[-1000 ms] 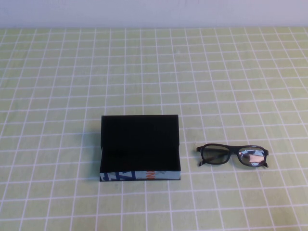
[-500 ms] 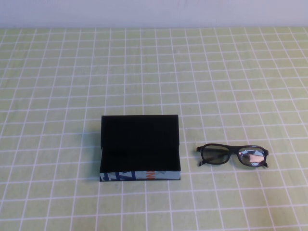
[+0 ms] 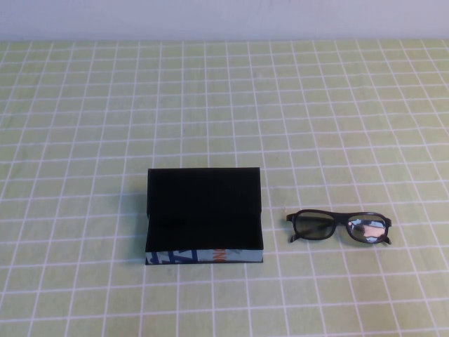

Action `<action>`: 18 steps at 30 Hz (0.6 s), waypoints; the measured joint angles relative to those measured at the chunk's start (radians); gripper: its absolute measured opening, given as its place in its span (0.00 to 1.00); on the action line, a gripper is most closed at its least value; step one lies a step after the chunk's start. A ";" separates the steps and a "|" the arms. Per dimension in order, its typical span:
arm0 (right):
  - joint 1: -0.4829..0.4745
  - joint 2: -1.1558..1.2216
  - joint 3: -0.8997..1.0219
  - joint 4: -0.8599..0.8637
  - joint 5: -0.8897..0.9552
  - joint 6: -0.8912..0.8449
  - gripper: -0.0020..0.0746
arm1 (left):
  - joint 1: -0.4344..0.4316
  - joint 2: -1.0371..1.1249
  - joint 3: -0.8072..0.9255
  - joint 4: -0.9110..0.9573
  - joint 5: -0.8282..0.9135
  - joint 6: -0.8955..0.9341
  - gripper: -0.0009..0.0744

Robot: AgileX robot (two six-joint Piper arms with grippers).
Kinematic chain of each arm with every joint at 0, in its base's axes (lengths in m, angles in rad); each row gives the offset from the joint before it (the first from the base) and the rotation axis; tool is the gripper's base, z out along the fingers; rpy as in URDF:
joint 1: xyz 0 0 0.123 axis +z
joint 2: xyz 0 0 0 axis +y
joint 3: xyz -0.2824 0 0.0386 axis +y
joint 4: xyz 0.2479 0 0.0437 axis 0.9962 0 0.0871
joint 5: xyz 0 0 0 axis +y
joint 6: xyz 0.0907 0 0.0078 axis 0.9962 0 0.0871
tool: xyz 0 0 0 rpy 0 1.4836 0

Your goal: Return glasses to glasses case

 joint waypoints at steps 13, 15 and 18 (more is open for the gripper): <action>0.000 0.085 -0.596 -0.104 0.411 0.251 0.00 | 0.000 0.000 0.000 0.000 0.000 0.000 0.01; 0.000 0.169 -0.744 -0.127 0.555 0.255 0.00 | 0.000 0.000 0.000 0.000 0.000 0.000 0.01; 0.000 0.329 -0.925 -0.138 0.781 0.241 0.00 | 0.000 0.000 0.000 0.000 0.000 0.000 0.01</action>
